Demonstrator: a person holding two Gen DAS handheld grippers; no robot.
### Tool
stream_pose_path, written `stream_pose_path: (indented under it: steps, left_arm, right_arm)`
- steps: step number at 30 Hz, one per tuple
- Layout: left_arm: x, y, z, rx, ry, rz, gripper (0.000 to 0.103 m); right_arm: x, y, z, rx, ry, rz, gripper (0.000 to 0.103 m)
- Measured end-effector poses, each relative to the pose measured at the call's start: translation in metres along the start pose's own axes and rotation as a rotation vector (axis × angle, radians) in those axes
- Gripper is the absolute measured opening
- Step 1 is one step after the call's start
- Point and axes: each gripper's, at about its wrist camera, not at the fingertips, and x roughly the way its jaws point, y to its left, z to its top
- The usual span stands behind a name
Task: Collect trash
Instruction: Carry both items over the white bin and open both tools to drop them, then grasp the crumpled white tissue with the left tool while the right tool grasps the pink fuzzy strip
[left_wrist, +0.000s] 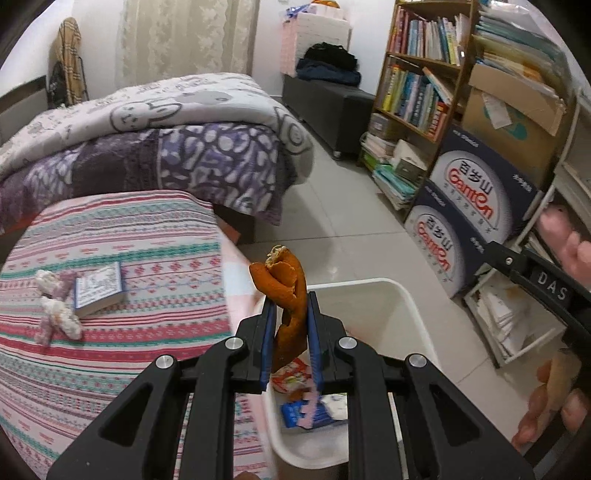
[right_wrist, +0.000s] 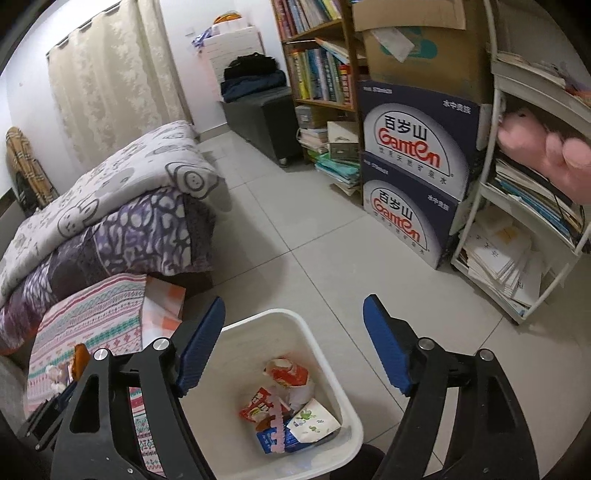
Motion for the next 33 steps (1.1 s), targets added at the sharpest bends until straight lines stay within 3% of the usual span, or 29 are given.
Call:
stream_pose_path:
  steps: [4, 6, 8, 14, 19, 22, 27, 33]
  left_arm:
    - [0.002, -0.007, 0.0, -0.01, 0.028, -0.092, 0.018]
    - [0.002, -0.008, -0.001, -0.012, 0.039, -0.117, 0.028]
    - [0.001, -0.007, -0.001, -0.019, 0.035, -0.121, 0.048]
    - [-0.005, 0.007, 0.0, -0.036, 0.026, -0.092, 0.06]
    - [-0.009, 0.029, -0.002, -0.026, 0.019, 0.003, 0.066]
    - [-0.011, 0.048, -0.003, -0.014, 0.017, 0.1, 0.074]
    - [-0.007, 0.097, -0.005, -0.01, 0.049, 0.289, 0.075]
    - [0.009, 0.192, -0.016, -0.247, 0.163, 0.357, 0.075]
  right_arm:
    - [-0.001, -0.005, 0.002, 0.025, -0.003, -0.007, 0.08]
    - [-0.002, -0.004, 0.002, 0.031, -0.006, -0.008, 0.083]
    - [-0.003, 0.0, 0.002, 0.026, -0.01, -0.011, 0.086]
    - [-0.004, 0.021, -0.002, -0.019, -0.013, -0.018, 0.094]
    - [-0.003, 0.039, -0.007, -0.033, 0.003, -0.001, 0.096]
    - [-0.002, 0.054, -0.011, -0.041, 0.023, 0.022, 0.096]
    - [0.002, 0.081, -0.019, -0.065, 0.065, 0.062, 0.096]
    - [0.006, 0.114, -0.031, -0.101, 0.112, 0.104, 0.096]
